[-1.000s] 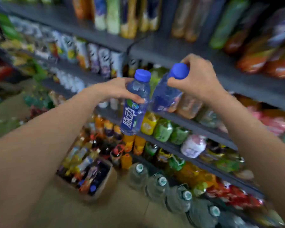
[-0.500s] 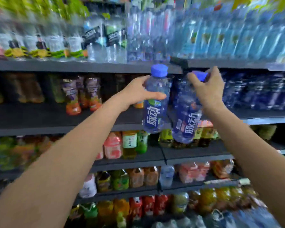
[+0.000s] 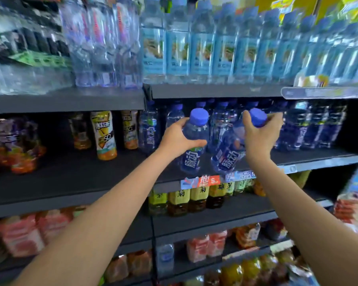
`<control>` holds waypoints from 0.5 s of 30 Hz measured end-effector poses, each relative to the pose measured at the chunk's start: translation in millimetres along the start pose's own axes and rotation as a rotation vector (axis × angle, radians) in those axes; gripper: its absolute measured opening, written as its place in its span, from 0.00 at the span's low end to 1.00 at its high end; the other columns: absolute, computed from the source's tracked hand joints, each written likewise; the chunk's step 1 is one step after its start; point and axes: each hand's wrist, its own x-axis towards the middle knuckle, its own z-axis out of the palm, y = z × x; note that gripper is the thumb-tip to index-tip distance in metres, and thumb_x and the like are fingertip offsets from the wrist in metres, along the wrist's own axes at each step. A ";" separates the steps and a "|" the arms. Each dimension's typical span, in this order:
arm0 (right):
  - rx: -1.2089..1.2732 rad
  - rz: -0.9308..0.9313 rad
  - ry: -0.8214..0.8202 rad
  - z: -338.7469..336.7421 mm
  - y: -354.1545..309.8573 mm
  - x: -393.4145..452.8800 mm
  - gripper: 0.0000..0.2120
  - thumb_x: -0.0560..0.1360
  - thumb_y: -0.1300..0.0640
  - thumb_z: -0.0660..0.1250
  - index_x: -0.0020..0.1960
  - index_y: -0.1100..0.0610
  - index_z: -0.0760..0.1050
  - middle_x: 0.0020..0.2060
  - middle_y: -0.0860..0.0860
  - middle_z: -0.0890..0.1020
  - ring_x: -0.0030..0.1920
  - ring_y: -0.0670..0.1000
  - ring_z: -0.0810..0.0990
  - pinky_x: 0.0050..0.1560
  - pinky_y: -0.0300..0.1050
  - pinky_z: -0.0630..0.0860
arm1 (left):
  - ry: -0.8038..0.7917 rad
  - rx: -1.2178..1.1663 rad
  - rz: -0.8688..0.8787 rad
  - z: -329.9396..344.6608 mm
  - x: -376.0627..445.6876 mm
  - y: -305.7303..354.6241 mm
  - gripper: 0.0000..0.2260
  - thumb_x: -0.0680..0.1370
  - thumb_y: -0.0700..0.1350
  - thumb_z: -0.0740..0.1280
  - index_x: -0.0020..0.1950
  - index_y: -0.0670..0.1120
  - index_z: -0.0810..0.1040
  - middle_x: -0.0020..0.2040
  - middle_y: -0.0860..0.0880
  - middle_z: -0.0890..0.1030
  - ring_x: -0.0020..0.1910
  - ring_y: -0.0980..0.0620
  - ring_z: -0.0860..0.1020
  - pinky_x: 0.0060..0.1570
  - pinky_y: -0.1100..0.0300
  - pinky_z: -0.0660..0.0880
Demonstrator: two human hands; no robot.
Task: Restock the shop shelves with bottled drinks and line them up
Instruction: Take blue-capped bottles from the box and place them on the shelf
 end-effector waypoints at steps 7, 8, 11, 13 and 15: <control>-0.114 -0.007 -0.235 51.4 44.9 34.3 0.18 0.72 0.54 0.71 0.50 0.63 0.66 0.49 0.58 0.70 0.48 0.55 0.69 0.47 0.40 0.64 | 0.128 -0.110 -0.164 33.6 51.4 -24.1 0.25 0.66 0.44 0.77 0.61 0.45 0.75 0.55 0.49 0.79 0.53 0.53 0.76 0.49 0.64 0.69; -0.143 0.013 -0.302 58.1 46.9 37.8 0.21 0.72 0.54 0.71 0.55 0.66 0.67 0.54 0.61 0.70 0.52 0.57 0.70 0.48 0.40 0.63 | 0.157 -0.119 -0.189 36.0 56.6 -26.1 0.24 0.66 0.45 0.77 0.60 0.45 0.75 0.56 0.49 0.79 0.53 0.52 0.77 0.50 0.63 0.71; -0.113 0.052 -0.588 70.7 64.3 33.3 0.30 0.71 0.56 0.72 0.68 0.62 0.61 0.66 0.62 0.62 0.61 0.56 0.70 0.45 0.27 0.61 | 0.143 0.037 -0.278 39.8 71.4 -26.6 0.33 0.68 0.53 0.74 0.69 0.44 0.67 0.67 0.45 0.72 0.64 0.46 0.72 0.62 0.55 0.70; -0.083 0.065 -0.748 66.1 90.0 20.2 0.40 0.70 0.59 0.73 0.74 0.53 0.52 0.71 0.59 0.58 0.66 0.52 0.65 0.50 0.24 0.62 | 0.085 0.218 -0.329 44.7 73.0 -23.7 0.41 0.70 0.56 0.72 0.74 0.42 0.55 0.73 0.44 0.63 0.70 0.45 0.65 0.66 0.53 0.65; -0.103 0.104 -0.828 57.9 114.1 15.6 0.47 0.69 0.57 0.74 0.76 0.52 0.47 0.72 0.55 0.60 0.70 0.53 0.63 0.63 0.40 0.68 | 0.037 0.323 -0.307 53.7 67.4 -24.5 0.47 0.69 0.53 0.74 0.76 0.42 0.47 0.75 0.44 0.58 0.72 0.45 0.62 0.68 0.51 0.63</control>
